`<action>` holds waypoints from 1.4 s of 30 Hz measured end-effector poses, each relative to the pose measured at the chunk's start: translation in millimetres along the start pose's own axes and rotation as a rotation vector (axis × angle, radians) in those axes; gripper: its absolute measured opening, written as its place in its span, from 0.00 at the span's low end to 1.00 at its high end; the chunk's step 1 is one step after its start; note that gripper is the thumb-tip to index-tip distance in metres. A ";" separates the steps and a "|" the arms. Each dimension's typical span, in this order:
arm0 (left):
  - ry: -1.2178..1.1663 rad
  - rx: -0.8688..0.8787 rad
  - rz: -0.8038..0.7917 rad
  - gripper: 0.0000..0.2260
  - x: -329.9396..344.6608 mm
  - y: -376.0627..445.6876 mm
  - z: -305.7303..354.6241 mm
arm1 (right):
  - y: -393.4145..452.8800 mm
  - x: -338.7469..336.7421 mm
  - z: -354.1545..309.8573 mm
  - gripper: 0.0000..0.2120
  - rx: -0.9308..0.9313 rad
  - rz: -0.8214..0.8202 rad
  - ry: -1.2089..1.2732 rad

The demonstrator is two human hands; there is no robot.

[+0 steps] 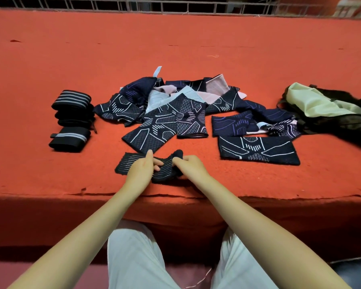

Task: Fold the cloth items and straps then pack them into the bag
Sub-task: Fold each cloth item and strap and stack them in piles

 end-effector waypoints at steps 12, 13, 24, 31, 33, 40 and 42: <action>-0.314 -0.157 -0.088 0.12 -25.1 12.9 -14.3 | -9.9 33.4 -40.9 0.23 -0.195 -0.169 0.444; -0.262 -0.125 -0.061 0.07 -30.8 15.0 -15.6 | -8.0 35.3 -40.8 0.21 -0.183 -0.159 0.460; 0.578 0.124 0.166 0.13 -77.3 25.9 -21.4 | 8.6 63.0 -32.2 0.08 -0.080 -0.066 0.155; 0.720 0.111 0.248 0.21 -80.7 22.0 -39.9 | 25.1 68.8 -49.2 0.20 -0.165 -0.079 -0.275; 0.708 0.111 0.190 0.21 -78.1 26.5 -42.9 | 25.9 72.2 -49.8 0.21 -0.179 -0.106 -0.363; 0.145 -0.005 -0.002 0.10 -78.0 35.1 -47.5 | 27.4 76.0 -37.9 0.12 -0.200 -0.138 -0.141; -0.063 -0.039 -0.053 0.08 -73.9 31.7 -38.7 | 26.9 72.2 -39.6 0.08 -0.161 -0.166 0.100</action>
Point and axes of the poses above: each hand's wrist, its own y-axis towards the middle knuckle, its own x-axis out of the palm, z = x × y, the point moved 10 cm from there along y, towards the middle knuckle, and after that the axes turned 4 degrees about z, right-handed, at the moved point
